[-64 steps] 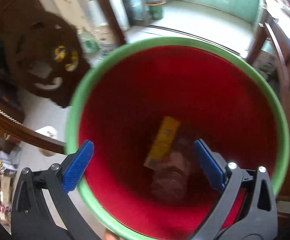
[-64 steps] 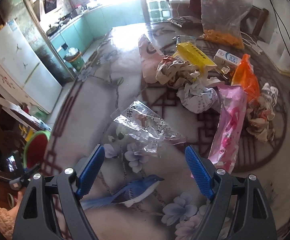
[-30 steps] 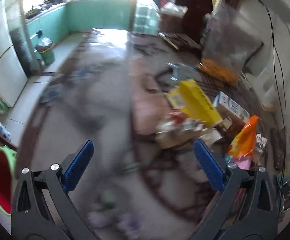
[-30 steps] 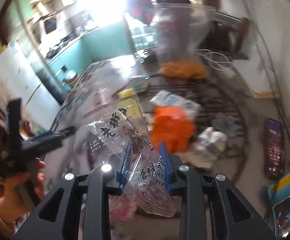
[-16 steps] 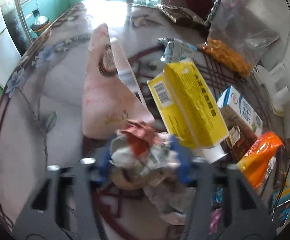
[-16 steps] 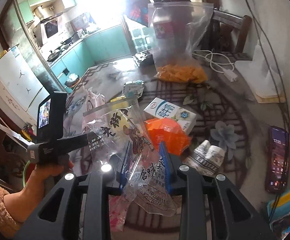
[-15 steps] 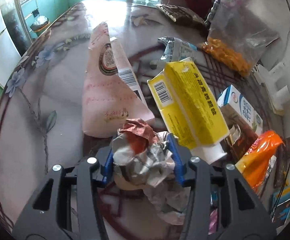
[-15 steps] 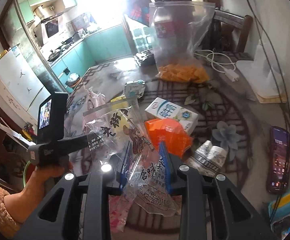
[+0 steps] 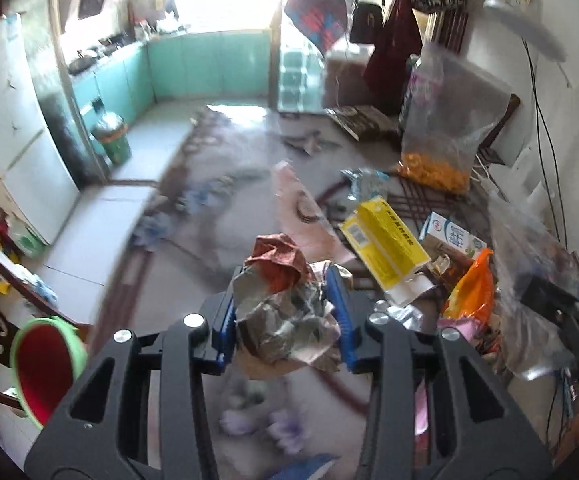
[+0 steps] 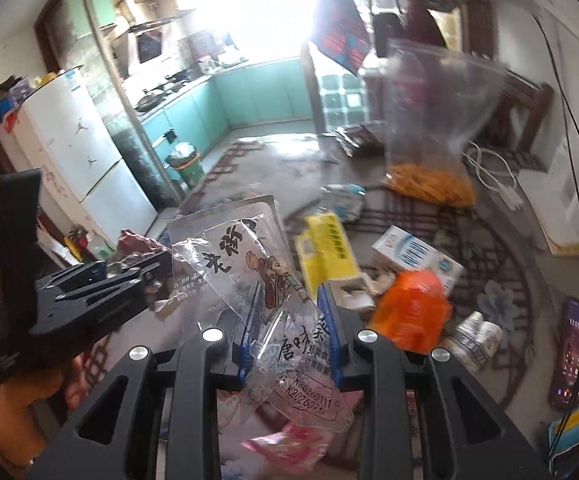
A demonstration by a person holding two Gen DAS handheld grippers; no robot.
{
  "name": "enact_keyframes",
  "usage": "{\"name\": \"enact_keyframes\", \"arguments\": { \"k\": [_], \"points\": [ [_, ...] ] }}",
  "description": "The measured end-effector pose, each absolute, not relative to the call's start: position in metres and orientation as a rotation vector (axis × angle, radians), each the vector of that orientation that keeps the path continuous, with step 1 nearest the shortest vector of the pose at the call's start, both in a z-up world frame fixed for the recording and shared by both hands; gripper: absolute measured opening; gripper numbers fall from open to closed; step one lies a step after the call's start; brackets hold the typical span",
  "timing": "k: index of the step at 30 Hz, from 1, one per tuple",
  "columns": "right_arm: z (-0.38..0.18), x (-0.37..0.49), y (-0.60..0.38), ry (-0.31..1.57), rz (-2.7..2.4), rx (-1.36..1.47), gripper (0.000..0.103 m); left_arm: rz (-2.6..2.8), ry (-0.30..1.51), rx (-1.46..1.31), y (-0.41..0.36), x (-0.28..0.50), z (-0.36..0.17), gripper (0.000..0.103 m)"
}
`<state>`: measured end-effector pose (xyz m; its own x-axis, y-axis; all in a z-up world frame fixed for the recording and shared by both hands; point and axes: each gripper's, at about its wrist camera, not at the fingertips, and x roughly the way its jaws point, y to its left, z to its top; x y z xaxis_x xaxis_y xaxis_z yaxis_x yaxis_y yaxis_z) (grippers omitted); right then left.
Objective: Collect trash
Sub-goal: 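Carry the wrapper and foil over the red bucket and open both tools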
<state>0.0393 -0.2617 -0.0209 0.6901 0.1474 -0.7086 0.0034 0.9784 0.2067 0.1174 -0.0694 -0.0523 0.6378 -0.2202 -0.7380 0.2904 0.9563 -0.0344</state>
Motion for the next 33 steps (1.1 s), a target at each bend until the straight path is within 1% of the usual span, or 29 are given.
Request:
{"name": "enact_keyframes", "arguments": {
  "k": [6, 20, 33],
  "points": [
    [-0.008, 0.038, -0.218, 0.79, 0.137, 0.156, 0.027, -0.241, 0.782, 0.066, -0.023, 0.098, -0.032, 0.039],
    [0.014, 0.047, -0.108, 0.763, 0.229, 0.081, 0.027, -0.164, 0.745, -0.013, 0.087, 0.084, -0.014, 0.04],
    [0.012, 0.071, 0.019, 0.788, 0.302, -0.005, 0.027, -0.005, 0.791, -0.07, 0.219, 0.09, -0.033, 0.04]
  ]
}}
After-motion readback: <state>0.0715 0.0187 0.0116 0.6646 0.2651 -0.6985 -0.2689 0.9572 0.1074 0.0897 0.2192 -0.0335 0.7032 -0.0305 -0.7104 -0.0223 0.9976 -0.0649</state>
